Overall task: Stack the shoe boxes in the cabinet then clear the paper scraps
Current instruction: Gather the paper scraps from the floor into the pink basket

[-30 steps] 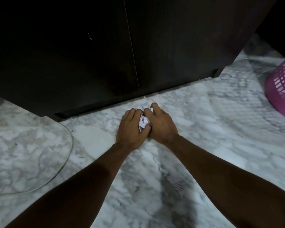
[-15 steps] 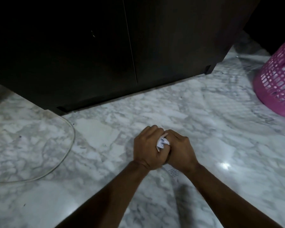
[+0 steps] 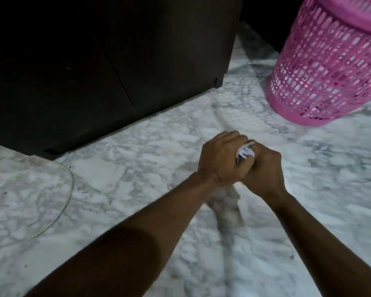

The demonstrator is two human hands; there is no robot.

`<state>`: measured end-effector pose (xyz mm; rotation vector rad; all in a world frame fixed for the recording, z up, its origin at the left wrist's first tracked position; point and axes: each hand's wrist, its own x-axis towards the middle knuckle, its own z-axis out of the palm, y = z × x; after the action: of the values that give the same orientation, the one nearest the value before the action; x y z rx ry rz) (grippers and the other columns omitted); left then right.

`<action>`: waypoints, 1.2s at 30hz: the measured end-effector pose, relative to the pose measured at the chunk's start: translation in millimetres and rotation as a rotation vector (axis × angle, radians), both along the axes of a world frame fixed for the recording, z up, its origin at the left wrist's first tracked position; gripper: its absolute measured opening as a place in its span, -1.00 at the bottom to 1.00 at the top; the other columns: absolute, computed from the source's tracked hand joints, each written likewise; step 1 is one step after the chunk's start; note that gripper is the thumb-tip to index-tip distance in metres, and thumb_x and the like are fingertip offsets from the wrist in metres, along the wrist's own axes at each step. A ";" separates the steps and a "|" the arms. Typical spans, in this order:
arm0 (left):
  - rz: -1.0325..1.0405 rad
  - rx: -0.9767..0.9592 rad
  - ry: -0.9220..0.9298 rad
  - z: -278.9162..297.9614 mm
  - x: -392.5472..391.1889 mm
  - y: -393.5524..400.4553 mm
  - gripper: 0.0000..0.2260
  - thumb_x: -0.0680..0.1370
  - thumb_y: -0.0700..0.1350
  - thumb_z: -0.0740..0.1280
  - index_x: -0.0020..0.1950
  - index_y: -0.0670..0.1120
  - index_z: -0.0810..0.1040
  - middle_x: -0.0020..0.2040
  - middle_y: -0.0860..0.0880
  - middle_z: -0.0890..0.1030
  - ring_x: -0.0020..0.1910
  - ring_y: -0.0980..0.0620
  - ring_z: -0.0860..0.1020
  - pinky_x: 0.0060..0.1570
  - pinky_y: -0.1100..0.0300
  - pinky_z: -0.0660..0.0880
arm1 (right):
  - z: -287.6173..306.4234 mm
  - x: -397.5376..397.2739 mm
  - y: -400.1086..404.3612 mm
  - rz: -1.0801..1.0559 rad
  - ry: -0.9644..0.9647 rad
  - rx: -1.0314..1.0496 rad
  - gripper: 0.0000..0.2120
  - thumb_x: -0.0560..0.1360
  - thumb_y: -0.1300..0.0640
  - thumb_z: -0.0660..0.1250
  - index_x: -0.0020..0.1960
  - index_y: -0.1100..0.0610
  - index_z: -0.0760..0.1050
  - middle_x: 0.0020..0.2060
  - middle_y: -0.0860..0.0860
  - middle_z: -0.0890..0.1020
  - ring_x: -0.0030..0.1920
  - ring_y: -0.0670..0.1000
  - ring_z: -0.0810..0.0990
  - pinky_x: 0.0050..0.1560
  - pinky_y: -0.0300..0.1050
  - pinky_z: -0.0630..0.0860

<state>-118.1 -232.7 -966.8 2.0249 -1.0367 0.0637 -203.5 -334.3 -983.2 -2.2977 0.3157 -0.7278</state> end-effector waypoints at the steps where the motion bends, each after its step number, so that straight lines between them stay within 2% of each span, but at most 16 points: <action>1: 0.004 0.009 -0.009 3.9 1.6 -0.2 -0.84 0.42 0.00 0.28 -0.27 -0.07 0.45 -0.31 0.06 0.43 -0.28 -0.03 0.45 -0.34 0.10 0.41 | 4.2 2.8 -0.1 0.008 0.005 0.030 -0.83 0.41 0.12 0.29 -0.26 0.21 0.55 -0.34 -0.12 0.49 -0.26 -0.18 0.43 -0.20 -0.56 0.32; 3: 0.035 0.014 -0.007 4.2 -1.0 8.5 -0.86 0.43 -0.03 0.28 -0.26 -0.07 0.45 -0.30 0.11 0.40 -0.25 -0.01 0.43 -0.32 0.12 0.38 | 3.1 5.3 6.8 0.043 0.026 0.039 -0.82 0.41 0.09 0.29 -0.27 0.19 0.53 -0.38 -0.07 0.52 -0.33 -0.11 0.45 -0.28 -0.42 0.35; 7: 0.138 0.022 0.078 -29.3 -26.7 53.3 -0.90 0.43 -0.10 0.29 -0.22 -0.12 0.48 -0.27 0.02 0.47 -0.23 -0.03 0.44 -0.25 0.01 0.43 | -33.6 -5.1 39.0 0.165 0.116 0.036 -0.84 0.40 0.07 0.31 -0.23 0.16 0.55 -0.34 -0.01 0.61 -0.36 0.00 0.57 -0.32 -0.08 0.51; 11: 0.231 0.131 0.084 -77.8 -52.8 96.9 -0.90 0.44 -0.05 0.24 -0.16 -0.06 0.47 -0.23 0.11 0.41 -0.20 -0.01 0.46 0.03 -0.11 0.46 | -77.3 -19.2 76.1 0.293 0.198 0.128 -0.79 0.36 -0.04 0.33 -0.24 0.11 0.52 -0.32 -0.04 0.61 -0.33 -0.10 0.52 -0.28 -0.22 0.46; 13: 0.239 0.176 0.085 -98.6 -60.4 110.1 -0.88 0.46 -0.05 0.22 -0.12 -0.07 0.48 -0.21 0.06 0.46 -0.17 -0.04 0.49 0.23 -0.20 0.43 | -94.1 -22.9 86.4 0.318 0.225 0.099 -0.77 0.36 -0.05 0.35 -0.23 0.12 0.51 -0.32 -0.03 0.59 -0.35 -0.06 0.52 -0.30 -0.18 0.48; 15: 0.224 0.219 0.095 -111.8 -66.4 117.6 -0.83 0.47 -0.05 0.20 -0.09 -0.13 0.49 -0.16 0.00 0.49 -0.13 -0.10 0.51 0.30 -0.19 0.40 | -103.1 -26.1 91.0 0.301 0.227 0.059 -0.78 0.41 -0.02 0.31 -0.24 0.14 0.47 -0.34 -0.01 0.55 -0.38 0.00 0.51 -0.38 -0.10 0.48; 17: 0.234 0.229 0.109 -114.6 -69.2 118.0 -0.80 0.45 -0.05 0.21 -0.09 -0.17 0.49 -0.14 -0.04 0.48 -0.13 -0.13 0.50 0.16 -0.09 0.45 | -105.9 -27.3 92.7 0.276 0.189 0.016 -0.80 0.44 0.02 0.30 -0.24 0.15 0.46 -0.36 0.00 0.53 -0.40 0.00 0.48 -0.41 -0.10 0.42; 19: 0.251 0.245 0.117 -111.4 -70.7 116.1 -0.80 0.43 -0.02 0.21 -0.09 -0.14 0.46 -0.14 -0.03 0.46 -0.15 -0.12 0.48 -0.03 -0.04 0.44 | -106.3 -27.5 93.7 0.264 0.152 -0.021 -0.80 0.45 0.04 0.31 -0.25 0.15 0.46 -0.36 0.00 0.53 -0.40 -0.02 0.46 -0.39 -0.22 0.30; 21: 0.269 0.269 0.108 -109.5 -72.2 115.6 -0.77 0.41 0.00 0.21 -0.07 -0.14 0.47 -0.14 -0.04 0.48 -0.17 -0.11 0.48 -0.13 -0.02 0.45 | -107.9 -27.7 94.4 0.257 0.132 -0.057 -0.80 0.47 0.05 0.32 -0.25 0.15 0.47 -0.37 0.00 0.52 -0.40 -0.05 0.42 -0.37 -0.28 0.20; 24: 0.293 0.232 0.124 -109.2 -73.5 115.6 -0.73 0.41 0.00 0.22 -0.04 -0.16 0.51 -0.15 -0.04 0.51 -0.21 -0.10 0.51 -0.24 0.03 0.48 | -110.4 -27.4 94.5 0.256 0.125 -0.084 -0.81 0.47 0.06 0.32 -0.26 0.15 0.46 -0.38 -0.01 0.51 -0.43 -0.04 0.43 -0.41 -0.25 0.26; 29: 0.271 0.166 0.133 -111.7 -74.3 118.0 -0.72 0.43 0.00 0.24 0.00 -0.15 0.55 -0.15 -0.02 0.55 -0.23 -0.06 0.56 -0.31 0.04 0.53 | -112.8 -30.4 94.0 0.266 0.138 -0.033 -0.82 0.46 0.08 0.37 -0.25 0.12 0.44 -0.38 -0.04 0.50 -0.44 -0.04 0.43 -0.45 -0.18 0.35; 32: 0.235 0.113 0.134 -109.4 -73.2 116.7 -0.78 0.44 -0.03 0.24 -0.10 -0.16 0.54 -0.23 0.00 0.52 -0.31 -0.04 0.51 -0.36 0.03 0.50 | -111.3 -35.9 95.2 0.253 0.161 0.083 -0.78 0.43 0.08 0.42 -0.25 0.04 0.38 -0.37 -0.16 0.41 -0.40 -0.15 0.35 -0.38 -0.29 0.31; 34: 0.190 0.062 0.140 -102.1 -64.5 112.0 -0.83 0.43 -0.05 0.25 -0.17 -0.15 0.50 -0.27 0.00 0.50 -0.34 -0.04 0.50 -0.38 0.03 0.48 | -103.7 -34.0 91.5 0.238 0.157 0.155 -0.76 0.35 0.04 0.41 -0.25 -0.04 0.32 -0.37 -0.23 0.39 -0.39 -0.18 0.37 -0.33 -0.39 0.27; 36: 0.131 0.024 0.133 -92.1 -48.7 102.2 -0.85 0.44 -0.06 0.25 -0.20 -0.14 0.48 -0.27 -0.02 0.52 -0.33 -0.06 0.53 -0.36 0.04 0.49 | -91.7 -24.5 82.8 0.201 0.160 0.220 -0.75 0.24 0.07 0.44 -0.29 0.01 0.34 -0.40 -0.20 0.44 -0.39 -0.18 0.42 -0.35 -0.36 0.30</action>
<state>-166.8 -130.5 -1058.9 2.0873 -0.8255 -0.0146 -228.0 -251.6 -1074.9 -2.1428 0.2209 -0.3887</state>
